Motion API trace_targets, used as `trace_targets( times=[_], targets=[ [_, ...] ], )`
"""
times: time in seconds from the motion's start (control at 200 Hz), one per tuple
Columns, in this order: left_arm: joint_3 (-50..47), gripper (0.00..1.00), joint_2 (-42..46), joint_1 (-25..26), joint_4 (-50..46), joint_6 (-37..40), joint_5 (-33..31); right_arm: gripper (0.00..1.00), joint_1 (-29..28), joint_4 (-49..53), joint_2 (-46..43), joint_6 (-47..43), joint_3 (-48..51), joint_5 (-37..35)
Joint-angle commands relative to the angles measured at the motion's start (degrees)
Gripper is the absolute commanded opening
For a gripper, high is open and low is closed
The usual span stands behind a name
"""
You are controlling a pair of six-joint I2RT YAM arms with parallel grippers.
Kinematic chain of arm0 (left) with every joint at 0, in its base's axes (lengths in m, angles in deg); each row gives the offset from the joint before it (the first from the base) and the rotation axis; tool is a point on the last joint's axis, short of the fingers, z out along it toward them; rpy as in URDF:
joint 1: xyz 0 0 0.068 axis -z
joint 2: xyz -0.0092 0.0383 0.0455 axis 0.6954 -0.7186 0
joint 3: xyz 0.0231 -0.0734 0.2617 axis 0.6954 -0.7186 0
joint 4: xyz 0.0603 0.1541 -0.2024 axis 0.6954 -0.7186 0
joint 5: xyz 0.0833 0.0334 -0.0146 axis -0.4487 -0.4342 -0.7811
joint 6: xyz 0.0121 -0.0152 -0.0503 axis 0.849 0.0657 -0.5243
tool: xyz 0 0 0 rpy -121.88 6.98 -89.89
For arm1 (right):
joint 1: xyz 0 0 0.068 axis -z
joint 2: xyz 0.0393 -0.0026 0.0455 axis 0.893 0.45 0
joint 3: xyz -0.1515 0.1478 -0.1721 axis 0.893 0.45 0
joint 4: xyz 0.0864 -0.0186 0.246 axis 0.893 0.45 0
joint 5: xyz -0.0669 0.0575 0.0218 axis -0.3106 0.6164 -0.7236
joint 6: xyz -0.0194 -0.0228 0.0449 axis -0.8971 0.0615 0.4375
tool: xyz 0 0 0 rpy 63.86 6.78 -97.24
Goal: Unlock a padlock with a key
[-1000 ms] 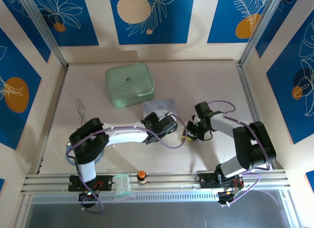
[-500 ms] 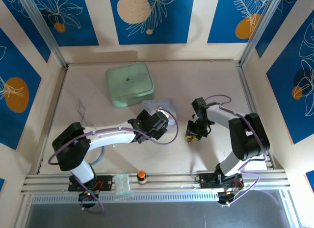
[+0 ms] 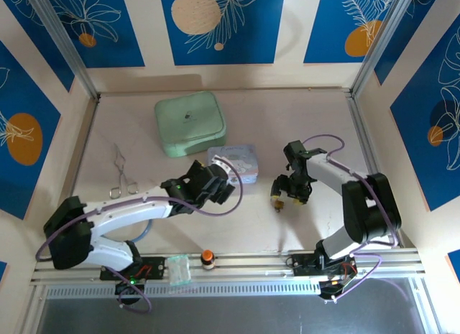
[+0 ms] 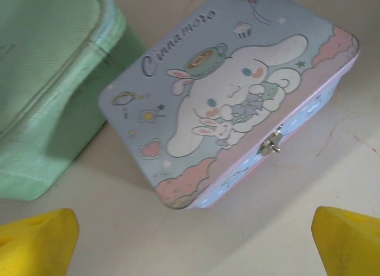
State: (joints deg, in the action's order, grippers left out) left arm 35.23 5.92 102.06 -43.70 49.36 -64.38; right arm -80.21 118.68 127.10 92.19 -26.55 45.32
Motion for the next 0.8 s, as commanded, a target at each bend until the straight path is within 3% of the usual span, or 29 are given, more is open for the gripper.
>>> trace_targets(
  times=[0.0, 0.01, 0.02, 0.03, 0.16, 0.275, 0.36, 0.46, 0.53, 0.63, 0.795],
  targets=[
    [-3.2, 0.99, 5.2, -2.7, 2.7, -0.8, -4.5, 0.87, -0.9, 1.5, -5.4, 0.2, -2.4, -10.0],
    [-3.5, 0.99, 5.8, -3.1, 3.0, -0.7, -5.2, 0.88, -1.1, 1.4, -5.8, 0.1, -2.6, -10.7],
    [-3.9, 0.99, 6.2, -3.4, 3.3, -0.7, -5.8, 0.97, -1.1, 1.3, -6.1, 0.1, -2.7, -11.6],
    [-4.3, 0.99, 6.7, -3.7, 3.7, -0.6, -6.3, 1.0, -1.2, 1.1, -6.5, 0.0, -2.9, -12.5],
    [-11.1, 0.99, 12.3, -10.2, 12.4, 3.5, -9.8, 0.99, -2.4, -7.1, -12.6, -5.0, -2.0, -24.2],
    [-20.3, 0.99, 16.5, -15.1, 26.4, 10.9, -11.8, 0.99, -0.9, -23.1, -19.8, -12.7, 5.3, -25.3],
    [-23.8, 0.99, 18.3, -20.2, 29.5, 11.4, -12.7, 1.0, 0.4, -35.8, -23.8, -16.3, 13.1, -27.9],
    [-27.2, 0.99, 17.7, -26.3, 34.0, 12.9, -11.9, 0.96, 3.4, -51.9, -25.7, -21.7, 22.2, -24.6],
    [-27.2, 0.99, 17.0, -29.4, 34.9, 13.7, -11.1, 0.96, 6.4, -55.8, -25.4, -20.2, 24.9, -24.2],
    [-30.2, 0.99, 14.6, -33.3, 44.1, 16.4, -8.8, 0.96, 10.5, -62.3, -24.4, -19.1, 28.2, -22.3],
    [-32.9, 0.99, 5.3, -42.2, 54.5, 11.9, -2.3, 0.99, 15.4, -79.7, -24.7, -17.3, 35.0, -17.0]
  ],
)
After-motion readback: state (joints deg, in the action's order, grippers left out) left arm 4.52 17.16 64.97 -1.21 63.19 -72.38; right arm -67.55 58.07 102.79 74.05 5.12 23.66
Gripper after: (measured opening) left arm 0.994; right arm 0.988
